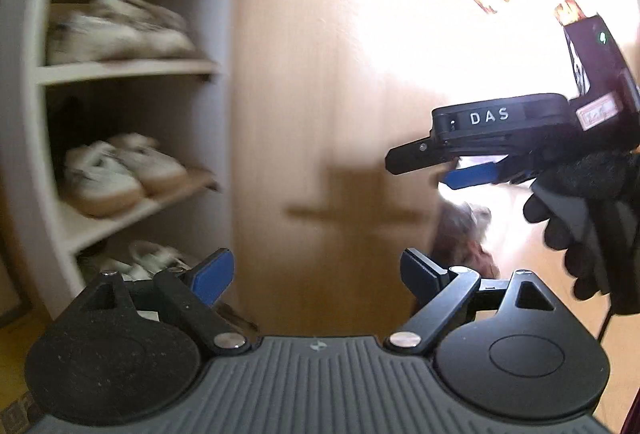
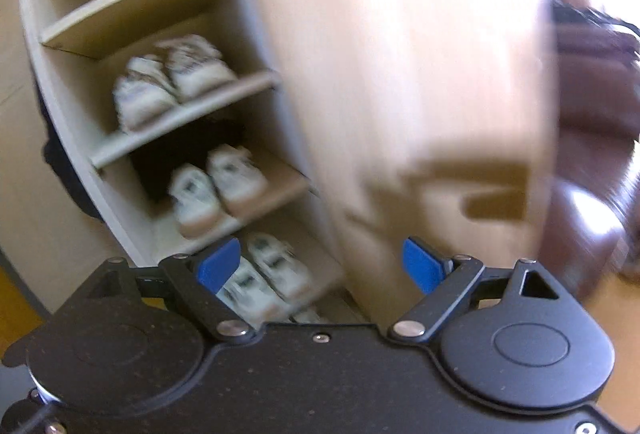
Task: Organize scattered shoes
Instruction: 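Withdraw the open right tool from the cabinet toward the floor shoes, then grasp the white knit sock-shoes beside the pink shoes with the right tool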
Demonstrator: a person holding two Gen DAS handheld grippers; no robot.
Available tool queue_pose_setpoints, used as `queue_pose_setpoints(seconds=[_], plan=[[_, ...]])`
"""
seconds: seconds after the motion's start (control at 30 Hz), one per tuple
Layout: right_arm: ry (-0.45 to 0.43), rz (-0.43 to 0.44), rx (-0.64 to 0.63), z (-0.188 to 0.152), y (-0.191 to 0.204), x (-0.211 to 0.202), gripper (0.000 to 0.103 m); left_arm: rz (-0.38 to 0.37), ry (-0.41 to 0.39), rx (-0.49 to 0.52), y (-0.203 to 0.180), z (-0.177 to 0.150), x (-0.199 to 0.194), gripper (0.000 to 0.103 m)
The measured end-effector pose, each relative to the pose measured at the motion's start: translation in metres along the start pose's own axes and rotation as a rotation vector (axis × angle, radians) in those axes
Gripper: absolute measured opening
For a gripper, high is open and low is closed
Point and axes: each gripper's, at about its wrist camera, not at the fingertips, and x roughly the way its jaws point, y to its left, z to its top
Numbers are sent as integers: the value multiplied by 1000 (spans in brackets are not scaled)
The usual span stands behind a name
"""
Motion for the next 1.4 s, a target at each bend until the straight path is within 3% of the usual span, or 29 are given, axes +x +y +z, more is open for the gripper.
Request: queue_pose_setpoints(seconds=[0.13, 0.3, 0.67, 1.03, 1.2, 1.4], plan=[[24, -88, 48, -31, -40, -22, 90, -35, 73, 58, -35, -17, 20, 91], [48, -169, 96, -65, -80, -44, 90, -106, 93, 68, -63, -24, 33, 91], [109, -321, 257, -141, -174, -79, 91, -205, 215, 157, -137, -51, 76, 91], [281, -478, 493, -235, -289, -78, 89, -249, 354, 260, -200, -94, 124, 91], [373, -538, 529, -272, -321, -73, 78, -265, 412, 286, -221, -116, 145, 91], [458, -587, 588, -310, -352, -55, 75, -275, 451, 312, -235, -132, 163, 91]])
